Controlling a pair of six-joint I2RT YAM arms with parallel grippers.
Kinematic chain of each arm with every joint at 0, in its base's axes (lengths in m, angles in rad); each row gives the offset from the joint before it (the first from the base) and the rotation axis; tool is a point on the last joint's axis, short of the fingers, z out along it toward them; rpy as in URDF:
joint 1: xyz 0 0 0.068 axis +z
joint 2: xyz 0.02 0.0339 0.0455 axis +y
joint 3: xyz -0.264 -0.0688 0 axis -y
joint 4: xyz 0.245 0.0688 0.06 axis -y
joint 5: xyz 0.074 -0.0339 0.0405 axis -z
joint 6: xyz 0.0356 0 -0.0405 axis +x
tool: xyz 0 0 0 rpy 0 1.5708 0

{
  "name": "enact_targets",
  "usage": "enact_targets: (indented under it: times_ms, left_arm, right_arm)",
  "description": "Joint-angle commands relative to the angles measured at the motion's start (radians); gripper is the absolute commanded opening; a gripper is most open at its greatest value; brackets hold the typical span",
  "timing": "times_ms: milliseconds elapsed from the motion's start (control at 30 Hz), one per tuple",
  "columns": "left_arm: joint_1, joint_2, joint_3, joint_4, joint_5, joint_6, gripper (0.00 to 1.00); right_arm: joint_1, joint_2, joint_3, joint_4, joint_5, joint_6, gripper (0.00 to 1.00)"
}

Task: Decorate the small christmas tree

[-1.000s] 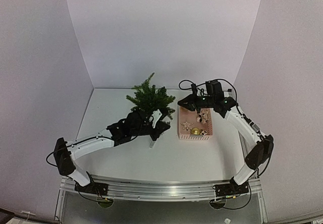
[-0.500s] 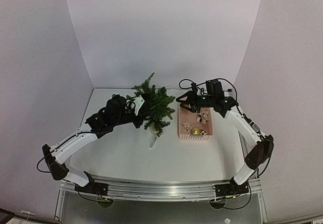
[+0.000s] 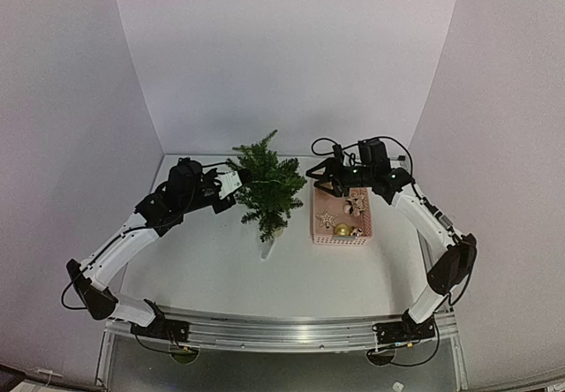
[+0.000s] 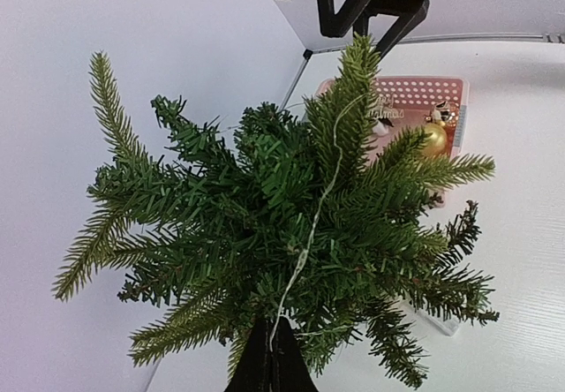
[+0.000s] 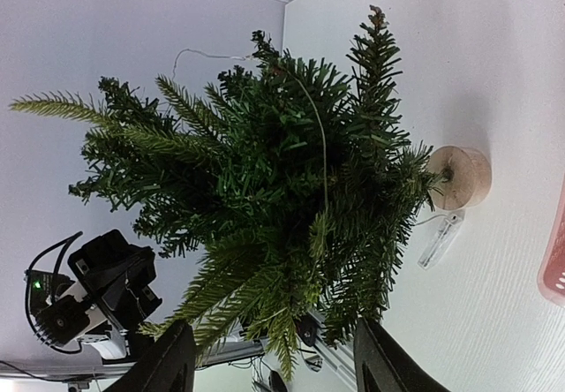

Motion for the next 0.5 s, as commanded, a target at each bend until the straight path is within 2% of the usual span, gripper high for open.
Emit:
enact_targets:
  times_ms: [0,167,467]
  left_arm:
    - [0.031,0.011,-0.006,0.028,0.032,0.057,0.0]
    - [0.06,0.041,-0.039,0.062,0.063,0.052,0.0]
    - [0.06,0.006,-0.178,0.168,0.154,0.233,0.0]
  right_arm:
    - [0.0,0.003,0.042,0.02,-0.014,-0.018,0.59]
    - [0.0,-0.013,0.03,0.019,-0.009,-0.019,0.6]
    - [0.0,-0.036,0.0,0.019,-0.006,-0.021,0.6]
